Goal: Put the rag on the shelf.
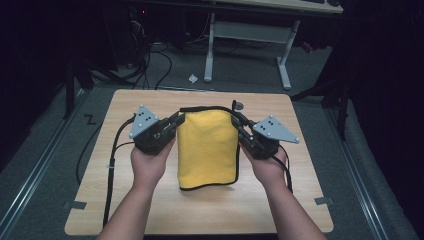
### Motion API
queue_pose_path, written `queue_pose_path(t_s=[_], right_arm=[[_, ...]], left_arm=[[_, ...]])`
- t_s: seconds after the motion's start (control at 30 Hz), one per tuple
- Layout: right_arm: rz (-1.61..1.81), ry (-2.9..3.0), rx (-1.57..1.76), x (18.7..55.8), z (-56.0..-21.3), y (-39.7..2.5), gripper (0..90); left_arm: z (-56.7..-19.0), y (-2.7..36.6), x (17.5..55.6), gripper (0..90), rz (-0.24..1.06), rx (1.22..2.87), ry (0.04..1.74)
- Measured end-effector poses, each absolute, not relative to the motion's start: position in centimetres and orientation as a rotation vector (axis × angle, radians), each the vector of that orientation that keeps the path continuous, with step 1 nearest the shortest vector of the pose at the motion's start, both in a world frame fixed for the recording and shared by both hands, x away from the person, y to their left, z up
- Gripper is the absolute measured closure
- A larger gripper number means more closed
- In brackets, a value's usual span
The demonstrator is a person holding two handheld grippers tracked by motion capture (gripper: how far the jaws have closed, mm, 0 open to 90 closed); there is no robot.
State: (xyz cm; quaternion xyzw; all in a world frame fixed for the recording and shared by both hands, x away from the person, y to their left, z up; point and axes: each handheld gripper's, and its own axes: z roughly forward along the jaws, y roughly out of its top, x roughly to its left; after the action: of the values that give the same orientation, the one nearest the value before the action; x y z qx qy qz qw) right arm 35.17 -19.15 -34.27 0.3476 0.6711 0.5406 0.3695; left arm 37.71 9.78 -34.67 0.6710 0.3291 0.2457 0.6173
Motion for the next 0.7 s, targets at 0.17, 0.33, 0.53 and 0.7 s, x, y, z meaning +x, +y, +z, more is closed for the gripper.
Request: queue_pose_path(t_s=[0.17, 0.33, 0.53, 0.7], right_arm=[[1.387, 1.713, 0.891, 35.7, -33.6, -19.2, 78.4], [1.393, 1.697, 0.900, 36.4, -33.2, -19.3, 78.4], [1.398, 1.681, 0.908, 37.5, -32.4, -19.4, 78.4], [1.405, 1.677, 0.920, 39.5, -32.2, -19.1, 78.4]], left_arm=[[-33.8, 9.7, 38.4, 84.4, 0.597, 1.546, 0.750], [-33.5, 9.4, 39.1, 84.6, 0.618, 1.557, 0.742], [-32.8, 9.4, 40.5, 84.6, 0.623, 1.553, 0.731], [-32.3, 9.5, 42.6, 84.9, 0.652, 1.566, 0.739]])
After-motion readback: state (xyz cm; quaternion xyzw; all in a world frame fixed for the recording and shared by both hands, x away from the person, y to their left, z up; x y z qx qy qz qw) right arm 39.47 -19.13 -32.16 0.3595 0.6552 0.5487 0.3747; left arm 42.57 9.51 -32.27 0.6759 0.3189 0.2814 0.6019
